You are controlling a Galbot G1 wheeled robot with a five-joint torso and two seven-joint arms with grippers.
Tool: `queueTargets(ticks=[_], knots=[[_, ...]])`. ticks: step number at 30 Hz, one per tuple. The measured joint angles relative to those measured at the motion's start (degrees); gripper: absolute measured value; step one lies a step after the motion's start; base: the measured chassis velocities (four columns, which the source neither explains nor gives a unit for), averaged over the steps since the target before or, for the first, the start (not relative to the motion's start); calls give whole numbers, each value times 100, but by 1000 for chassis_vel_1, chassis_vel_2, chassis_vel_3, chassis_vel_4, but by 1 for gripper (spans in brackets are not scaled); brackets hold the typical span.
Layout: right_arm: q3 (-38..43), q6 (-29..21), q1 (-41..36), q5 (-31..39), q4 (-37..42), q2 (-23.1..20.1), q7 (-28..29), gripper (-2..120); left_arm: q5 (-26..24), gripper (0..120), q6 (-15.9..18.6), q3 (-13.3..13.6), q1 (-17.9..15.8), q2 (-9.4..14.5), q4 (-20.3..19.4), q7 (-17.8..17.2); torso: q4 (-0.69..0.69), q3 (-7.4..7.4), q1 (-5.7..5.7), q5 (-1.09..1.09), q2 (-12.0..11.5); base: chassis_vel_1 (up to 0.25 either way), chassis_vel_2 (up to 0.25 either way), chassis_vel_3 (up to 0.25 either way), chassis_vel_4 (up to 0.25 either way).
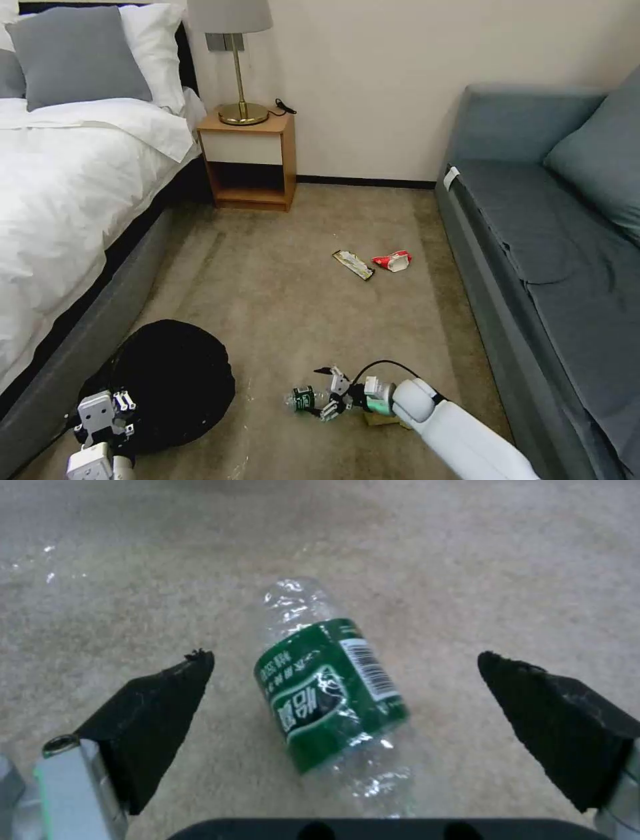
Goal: Pick up the trash bin, then pick up the garbage on the floor and place it into the trash bin.
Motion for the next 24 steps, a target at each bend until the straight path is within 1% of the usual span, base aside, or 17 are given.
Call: queueTargets(ticks=[5,7,13,24], knots=[[26,89,46,-120,-252,175,11,100,-1,6,-10,5,-18,6,38,1,0,0,0,0,0,0,0,0,0],[89,171,86,-261,-462,320,26,100,-15,6,-33,5,-27,21,68,2,0,0,0,0,0,0,0,0,0],[169,216,114,-403,-686,478,43,100,-39,6,-121,-9,27,35,80,6,0,0,0,0,0,0,0,0,0],[346,305,129,-626,-1020,641,51,100,-152,6,-207,-87,127,85,54,10,0,0,0,1,0,0,0,0,0]])
